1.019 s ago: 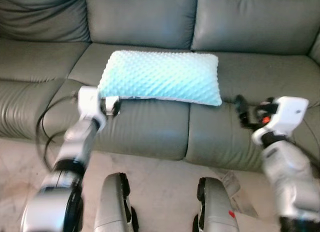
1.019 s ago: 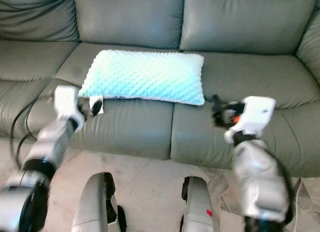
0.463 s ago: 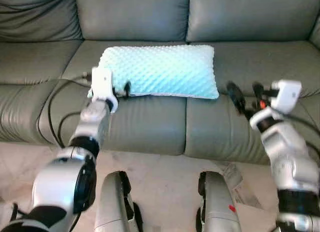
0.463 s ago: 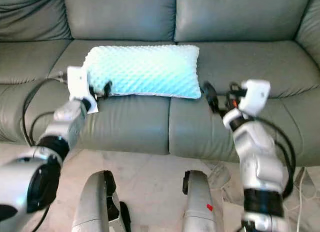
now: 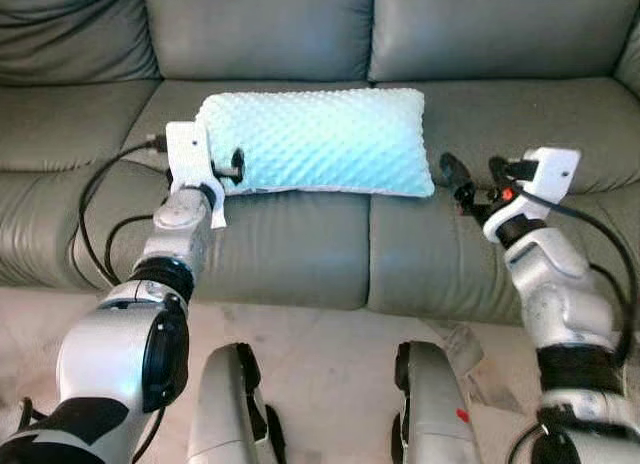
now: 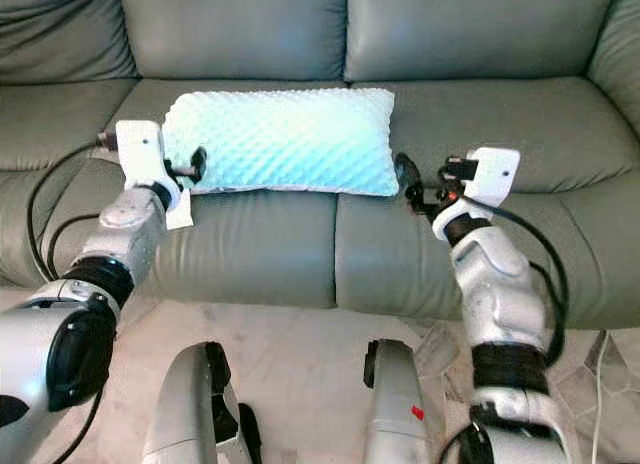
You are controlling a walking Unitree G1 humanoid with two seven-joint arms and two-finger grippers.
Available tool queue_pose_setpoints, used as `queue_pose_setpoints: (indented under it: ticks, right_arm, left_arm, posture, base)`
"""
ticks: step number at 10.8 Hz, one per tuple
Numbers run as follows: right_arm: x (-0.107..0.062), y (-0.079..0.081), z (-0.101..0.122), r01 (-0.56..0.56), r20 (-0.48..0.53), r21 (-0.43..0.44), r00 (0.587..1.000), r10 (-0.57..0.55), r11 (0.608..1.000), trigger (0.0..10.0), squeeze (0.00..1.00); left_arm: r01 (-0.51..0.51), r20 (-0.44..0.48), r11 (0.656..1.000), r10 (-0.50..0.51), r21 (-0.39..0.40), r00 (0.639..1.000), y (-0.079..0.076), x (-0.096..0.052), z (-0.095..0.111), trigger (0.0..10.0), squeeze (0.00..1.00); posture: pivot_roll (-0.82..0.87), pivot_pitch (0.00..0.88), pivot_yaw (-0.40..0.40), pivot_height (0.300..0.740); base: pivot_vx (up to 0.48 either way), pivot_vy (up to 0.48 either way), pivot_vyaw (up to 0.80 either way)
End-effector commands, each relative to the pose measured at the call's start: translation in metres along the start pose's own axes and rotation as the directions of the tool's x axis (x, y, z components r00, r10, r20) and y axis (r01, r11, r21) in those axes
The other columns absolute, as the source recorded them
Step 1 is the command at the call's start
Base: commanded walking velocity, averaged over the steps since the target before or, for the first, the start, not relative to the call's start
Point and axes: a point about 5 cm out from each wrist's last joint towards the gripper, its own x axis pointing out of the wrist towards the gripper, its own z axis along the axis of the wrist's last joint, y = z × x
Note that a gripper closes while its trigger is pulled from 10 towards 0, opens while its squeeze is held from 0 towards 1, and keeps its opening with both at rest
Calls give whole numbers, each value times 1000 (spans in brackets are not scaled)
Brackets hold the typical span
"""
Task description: Move the pillow to the sofa
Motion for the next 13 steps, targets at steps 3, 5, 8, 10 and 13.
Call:
queue_pose_setpoints:
  ticks: [3,5,8,10,13]
  right_arm:
    - [13,10,-14,-63,-9,68,998,64,996,10000,0]
    - [19,12,-23,-58,-40,97,997,62,994,10000,0]
    - [19,13,-51,-13,-199,23,980,18,1000,1804,0]
    - [19,15,-62,-40,-247,-10,968,36,999,8941,0]
    - [26,13,-55,-53,-257,-291,966,-25,955,10000,0]
  left_arm:
    - [-72,-100,994,64,-80,993,11,-5,-21,10000,0]
    - [-35,-129,997,26,-75,991,4,-5,-25,10000,0]
    - [10,-160,999,-16,-40,987,-7,-6,-32,10000,0]
    - [41,-174,999,-46,-30,984,-15,-7,-35,10000,0]
    - [82,-175,996,-85,-24,981,-25,-7,-34,10000,0]
  posture:
    - [-252,276,90,563]
    - [-248,287,86,563]
    - [-246,301,87,563]
    - [-243,307,86,563]
    - [-238,312,89,563]
  base:
    - [0,0,0]
    - [0,0,0]
    - [0,0,0]
    - [0,0,0]
    - [0,0,0]
